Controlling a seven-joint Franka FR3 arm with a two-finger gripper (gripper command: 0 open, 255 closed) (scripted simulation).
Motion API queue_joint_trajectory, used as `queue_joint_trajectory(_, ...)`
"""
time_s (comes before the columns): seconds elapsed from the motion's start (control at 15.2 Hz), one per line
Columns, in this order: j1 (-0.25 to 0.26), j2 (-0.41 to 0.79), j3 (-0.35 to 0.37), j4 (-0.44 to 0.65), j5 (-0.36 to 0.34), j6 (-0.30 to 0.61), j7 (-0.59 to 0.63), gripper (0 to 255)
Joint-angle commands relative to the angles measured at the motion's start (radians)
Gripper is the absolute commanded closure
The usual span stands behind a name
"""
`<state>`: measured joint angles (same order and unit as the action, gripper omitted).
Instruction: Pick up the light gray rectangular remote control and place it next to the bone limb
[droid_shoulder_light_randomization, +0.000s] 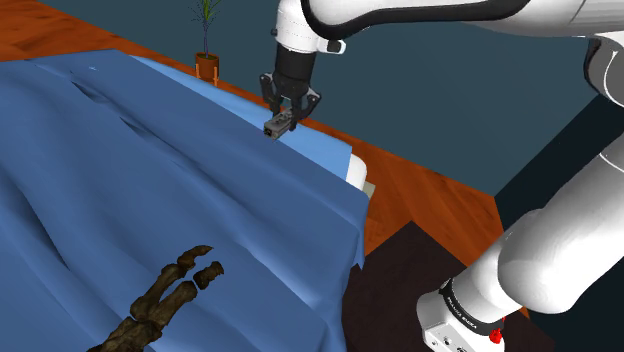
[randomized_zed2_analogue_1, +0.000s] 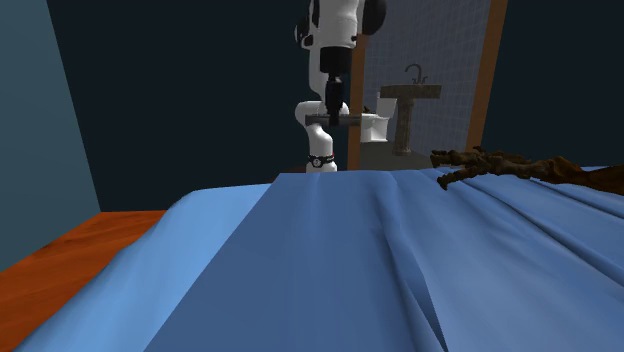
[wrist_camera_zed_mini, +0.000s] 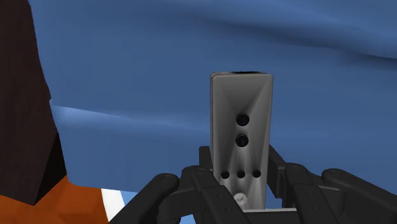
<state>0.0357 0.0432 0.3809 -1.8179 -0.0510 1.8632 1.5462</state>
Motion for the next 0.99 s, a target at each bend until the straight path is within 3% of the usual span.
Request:
queue_joint_trajectory(0.0,0.018,-0.033,0.018,-0.045,0.012,0.014,0.035,255)
queue_joint_trajectory(0.92,0.160,-0.205,0.171,-0.212,0.105,0.023,0.294,255)
